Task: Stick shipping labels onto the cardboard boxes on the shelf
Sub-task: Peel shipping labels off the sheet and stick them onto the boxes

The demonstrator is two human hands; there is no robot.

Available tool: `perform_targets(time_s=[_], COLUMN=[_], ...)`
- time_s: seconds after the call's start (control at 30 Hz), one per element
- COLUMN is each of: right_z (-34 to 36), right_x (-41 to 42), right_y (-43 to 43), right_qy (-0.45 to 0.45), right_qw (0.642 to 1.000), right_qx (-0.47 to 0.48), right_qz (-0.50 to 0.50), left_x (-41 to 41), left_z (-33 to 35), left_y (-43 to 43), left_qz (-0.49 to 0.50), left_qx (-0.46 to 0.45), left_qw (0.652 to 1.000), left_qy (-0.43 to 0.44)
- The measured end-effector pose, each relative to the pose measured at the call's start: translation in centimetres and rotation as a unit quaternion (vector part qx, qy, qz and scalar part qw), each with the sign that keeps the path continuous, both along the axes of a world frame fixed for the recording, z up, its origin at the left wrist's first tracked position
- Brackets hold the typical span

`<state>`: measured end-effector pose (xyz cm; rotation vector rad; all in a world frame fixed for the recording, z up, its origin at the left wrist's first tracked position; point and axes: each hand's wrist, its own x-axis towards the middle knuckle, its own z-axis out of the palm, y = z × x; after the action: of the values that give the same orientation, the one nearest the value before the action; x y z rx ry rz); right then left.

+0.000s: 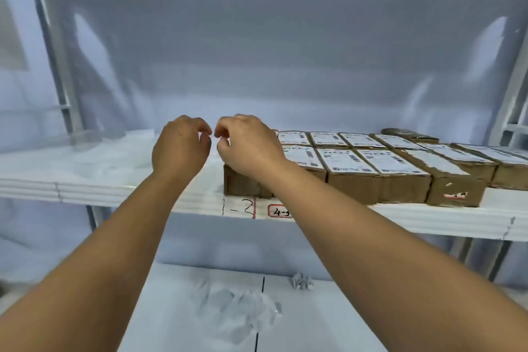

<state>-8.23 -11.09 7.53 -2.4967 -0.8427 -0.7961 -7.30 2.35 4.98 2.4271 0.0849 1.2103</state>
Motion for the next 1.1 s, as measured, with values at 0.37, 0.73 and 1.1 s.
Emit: perform_targets(time_s=[0.37,0.73,1.1], right_z=[-3.1,-6.6,-6.9], right_x=[2.6,8.7,7.5], right_y=[11.5,13.4,13.0], right_qy=[0.208,0.232,0.171], right_qw=[0.977,0.966,0.975], right_qx=[0.004,-0.087,-0.088], right_qz=[0.035,-0.069,-0.108], left_x=[4.8,6.1,5.8], left_z=[-4.9,-6.6,-6.6], left_y=[11.5,13.2,13.1], left_qz=[0.006,-0.077,-0.052], left_qx=[0.047,0.082,0.044], left_qw=[0.953,0.963,0.961], left_qy=[0.3,0.244,0.267])
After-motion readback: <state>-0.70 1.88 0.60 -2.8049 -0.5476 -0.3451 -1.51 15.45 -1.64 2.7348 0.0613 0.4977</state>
